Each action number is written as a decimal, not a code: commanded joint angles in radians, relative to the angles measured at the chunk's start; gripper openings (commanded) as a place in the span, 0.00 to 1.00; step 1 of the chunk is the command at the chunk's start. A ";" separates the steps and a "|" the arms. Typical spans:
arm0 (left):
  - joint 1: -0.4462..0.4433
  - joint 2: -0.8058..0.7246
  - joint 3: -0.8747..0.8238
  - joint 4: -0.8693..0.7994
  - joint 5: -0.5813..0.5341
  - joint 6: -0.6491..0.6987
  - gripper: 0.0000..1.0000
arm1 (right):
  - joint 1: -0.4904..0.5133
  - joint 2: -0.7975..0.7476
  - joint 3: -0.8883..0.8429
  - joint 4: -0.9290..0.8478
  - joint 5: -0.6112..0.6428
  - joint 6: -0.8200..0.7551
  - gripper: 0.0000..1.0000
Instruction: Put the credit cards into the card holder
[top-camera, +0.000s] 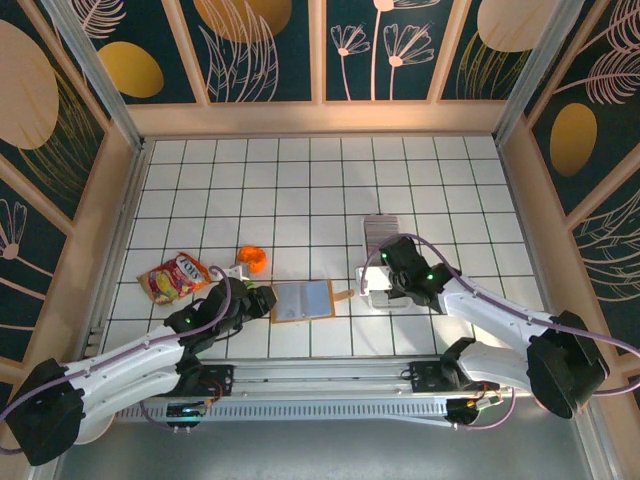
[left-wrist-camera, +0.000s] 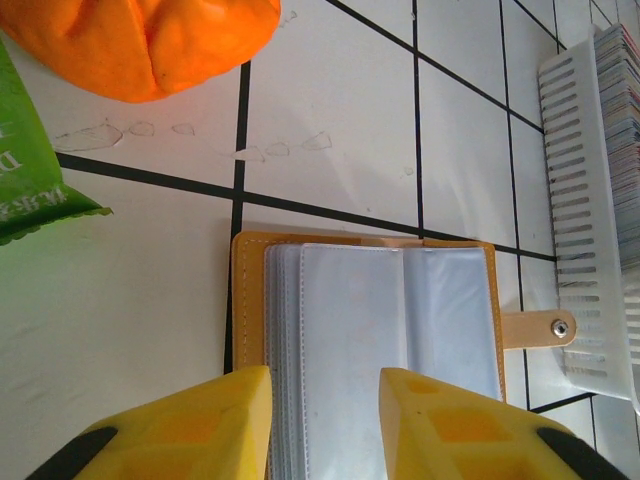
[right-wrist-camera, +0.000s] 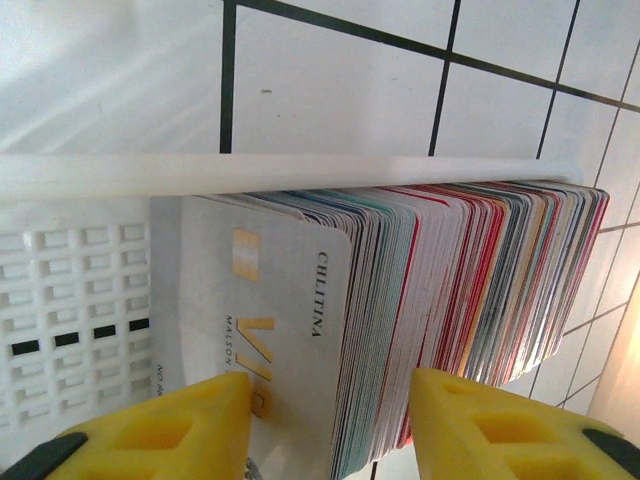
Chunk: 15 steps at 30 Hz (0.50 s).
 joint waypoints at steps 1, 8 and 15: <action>-0.006 -0.002 -0.013 0.025 0.006 -0.006 0.31 | 0.000 -0.021 -0.001 -0.007 0.002 -0.019 0.37; -0.007 -0.002 -0.013 0.027 0.006 -0.008 0.29 | 0.000 -0.023 -0.006 -0.004 0.004 -0.020 0.22; -0.007 -0.002 -0.019 0.030 0.008 -0.010 0.28 | 0.000 -0.042 -0.015 0.003 0.008 -0.014 0.16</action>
